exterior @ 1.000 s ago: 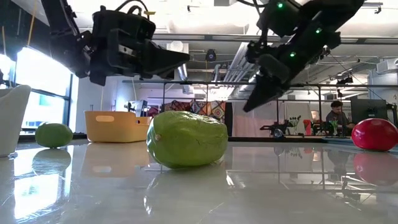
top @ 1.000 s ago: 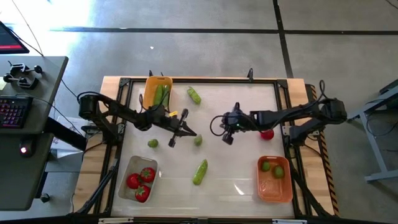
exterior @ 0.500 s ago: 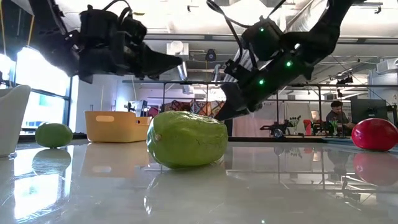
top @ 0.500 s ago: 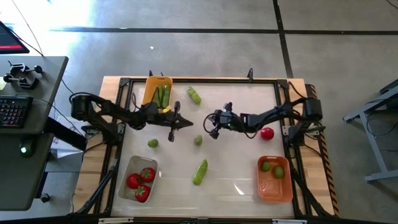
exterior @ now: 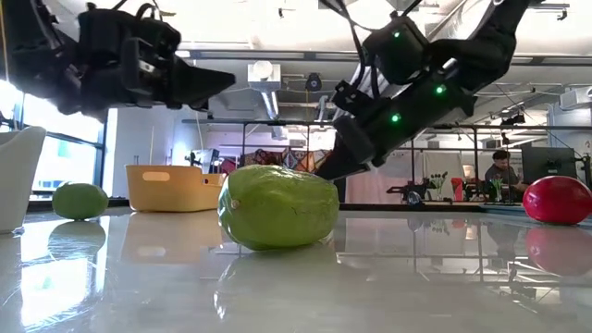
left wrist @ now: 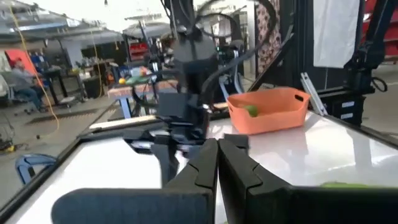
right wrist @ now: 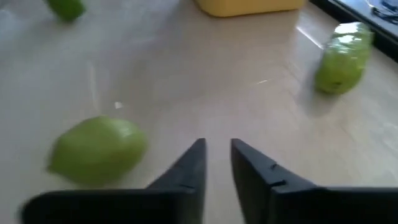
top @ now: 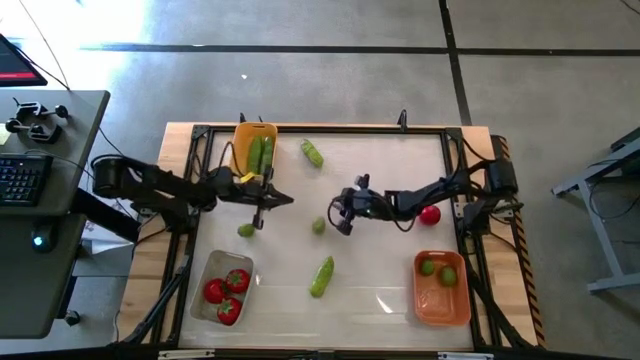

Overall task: Sort produce into baskets
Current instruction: Put the green lime into the orange bin

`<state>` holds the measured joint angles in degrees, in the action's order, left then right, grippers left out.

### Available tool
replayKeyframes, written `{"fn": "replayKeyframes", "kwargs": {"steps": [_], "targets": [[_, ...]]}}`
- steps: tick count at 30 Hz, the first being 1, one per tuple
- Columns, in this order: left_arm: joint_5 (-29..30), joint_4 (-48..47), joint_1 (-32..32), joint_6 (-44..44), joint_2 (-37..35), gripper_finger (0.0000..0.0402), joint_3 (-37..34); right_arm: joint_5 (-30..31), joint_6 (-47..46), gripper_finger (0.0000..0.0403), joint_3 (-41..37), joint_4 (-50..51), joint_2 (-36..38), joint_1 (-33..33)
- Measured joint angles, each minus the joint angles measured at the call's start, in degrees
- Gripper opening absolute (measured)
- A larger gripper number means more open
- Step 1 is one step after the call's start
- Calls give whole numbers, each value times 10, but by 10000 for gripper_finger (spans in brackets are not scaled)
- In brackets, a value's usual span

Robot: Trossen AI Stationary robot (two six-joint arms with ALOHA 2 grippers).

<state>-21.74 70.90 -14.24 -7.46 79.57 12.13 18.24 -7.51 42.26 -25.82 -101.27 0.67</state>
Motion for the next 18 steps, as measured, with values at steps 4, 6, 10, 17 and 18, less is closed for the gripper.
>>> {"fn": "replayKeyframes", "kwargs": {"steps": [4, 6, 10, 17, 18], "targets": [[0, 25, 0, 16, -17, 0, -28, 0, -11, 150, 1, -2, 1, -26], [0, 27, 0, 25, -24, 0, -36, -8, -26, 189, 9, 2, 1, -38], [0, 26, 0, 27, -27, 0, -42, -49, -30, 252, 30, 2, -1, -57], [0, 26, 0, 19, -27, 0, -42, -47, -15, 300, 71, 4, -53, -58], [0, 25, 0, 18, -27, 0, -42, -47, -14, 301, 76, 5, -63, -55]]}}
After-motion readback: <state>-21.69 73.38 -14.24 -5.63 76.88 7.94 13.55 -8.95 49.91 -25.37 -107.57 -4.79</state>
